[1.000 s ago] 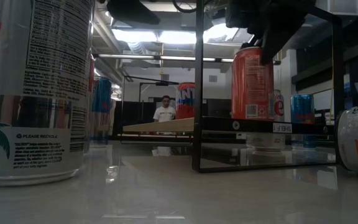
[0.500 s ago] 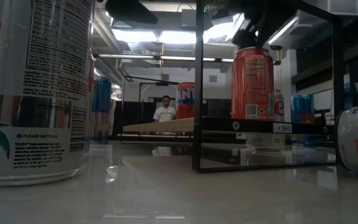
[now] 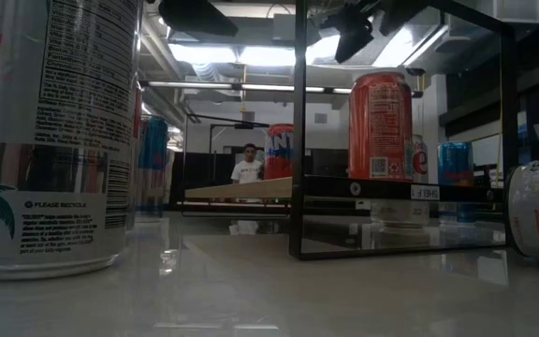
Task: Place canned beverage on shelf
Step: Align the left orange soda can with the other orange soda can
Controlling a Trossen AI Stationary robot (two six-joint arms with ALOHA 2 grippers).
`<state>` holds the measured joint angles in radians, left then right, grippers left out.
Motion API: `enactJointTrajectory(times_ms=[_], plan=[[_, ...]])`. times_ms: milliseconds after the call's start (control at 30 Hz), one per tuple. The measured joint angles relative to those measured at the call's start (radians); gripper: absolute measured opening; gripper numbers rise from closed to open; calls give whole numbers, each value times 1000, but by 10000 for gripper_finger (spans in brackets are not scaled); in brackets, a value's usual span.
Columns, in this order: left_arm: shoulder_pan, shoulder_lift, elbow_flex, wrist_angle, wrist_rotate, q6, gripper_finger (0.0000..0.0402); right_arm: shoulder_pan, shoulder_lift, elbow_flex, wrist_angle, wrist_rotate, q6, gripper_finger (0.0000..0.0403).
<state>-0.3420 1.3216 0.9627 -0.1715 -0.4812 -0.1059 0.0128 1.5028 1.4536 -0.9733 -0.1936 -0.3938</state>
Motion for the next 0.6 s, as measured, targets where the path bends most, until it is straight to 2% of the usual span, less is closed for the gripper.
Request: enactJointTrajectory(times_ms=[267,600], plan=[[0,0,0,0,0,0,396,1,0,0,4,-1,-289,379],[0,0,0,0,1,-21,396,13,8,-10,-96,-1,-481,379]])
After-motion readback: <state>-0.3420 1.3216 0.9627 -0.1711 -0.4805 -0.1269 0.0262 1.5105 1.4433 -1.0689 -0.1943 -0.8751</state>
